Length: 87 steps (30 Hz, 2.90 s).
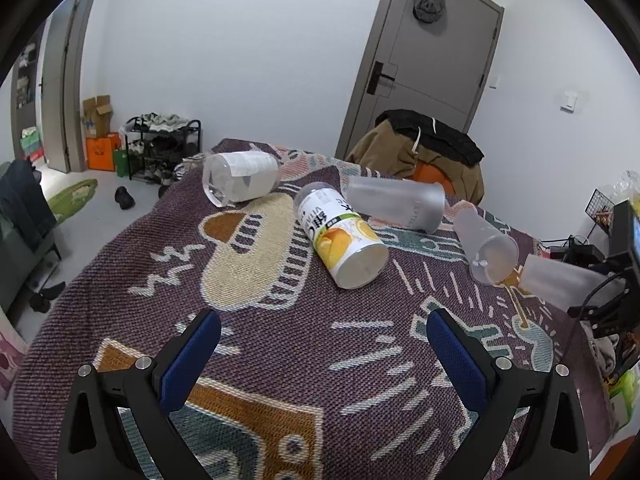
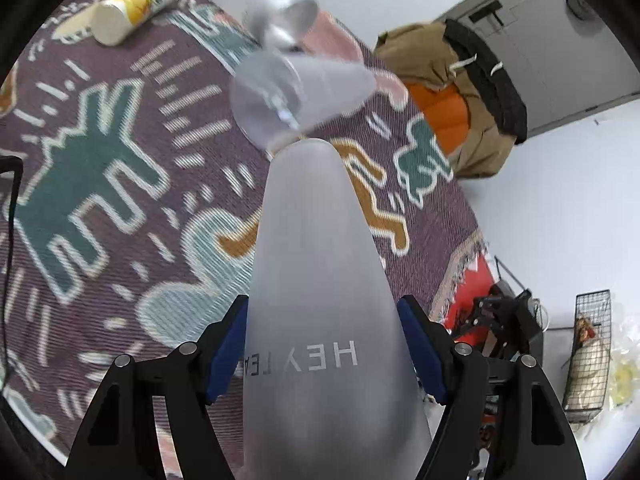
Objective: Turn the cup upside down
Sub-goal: 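Lift the frosted cup with the right tool and rotate it toward the left tool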
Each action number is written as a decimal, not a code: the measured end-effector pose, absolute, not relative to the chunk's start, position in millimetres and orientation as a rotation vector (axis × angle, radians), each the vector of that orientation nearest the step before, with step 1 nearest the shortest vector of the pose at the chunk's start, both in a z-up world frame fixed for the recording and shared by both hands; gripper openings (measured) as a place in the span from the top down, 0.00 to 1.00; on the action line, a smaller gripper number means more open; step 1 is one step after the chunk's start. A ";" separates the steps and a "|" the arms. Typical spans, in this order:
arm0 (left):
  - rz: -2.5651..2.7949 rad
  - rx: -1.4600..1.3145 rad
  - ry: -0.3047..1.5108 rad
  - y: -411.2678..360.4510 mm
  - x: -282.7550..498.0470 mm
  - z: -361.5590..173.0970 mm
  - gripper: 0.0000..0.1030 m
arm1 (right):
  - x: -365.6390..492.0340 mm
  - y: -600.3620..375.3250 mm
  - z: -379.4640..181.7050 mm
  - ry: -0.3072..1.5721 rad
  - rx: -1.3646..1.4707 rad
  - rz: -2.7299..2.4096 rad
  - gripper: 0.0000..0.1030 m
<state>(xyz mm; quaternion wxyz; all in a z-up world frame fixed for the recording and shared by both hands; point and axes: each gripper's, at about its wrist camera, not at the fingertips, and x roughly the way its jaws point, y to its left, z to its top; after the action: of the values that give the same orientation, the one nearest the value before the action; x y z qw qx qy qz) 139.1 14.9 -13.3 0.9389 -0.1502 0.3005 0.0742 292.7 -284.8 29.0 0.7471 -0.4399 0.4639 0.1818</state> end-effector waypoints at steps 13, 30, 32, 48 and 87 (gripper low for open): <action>0.194 -0.325 0.571 41.0 120.8 -5.4 0.00 | 237.7 -230.9 74.4 0.933 -0.851 0.414 0.28; 0.189 -0.325 0.560 51.2 104.5 -6.4 0.00 | 183.3 -196.3 70.0 1.130 -0.401 0.593 0.28; 0.187 -0.325 0.562 51.8 103.1 -7.0 0.00 | 180.2 -196.2 68.3 1.147 -0.329 0.601 0.28; 0.186 -0.307 0.590 68.0 87.4 -15.5 0.00 | 175.7 -200.6 17.9 1.268 0.208 0.593 0.28; 0.033 -0.334 0.651 44.9 99.7 -13.3 0.00 | 113.1 -231.4 12.4 0.978 0.403 0.465 0.06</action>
<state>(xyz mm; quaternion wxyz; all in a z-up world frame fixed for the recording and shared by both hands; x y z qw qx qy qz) 99.7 44.9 -13.3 0.9337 -0.1633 0.3182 0.0163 113.1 -231.4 12.4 0.8377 0.1905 0.4622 0.2198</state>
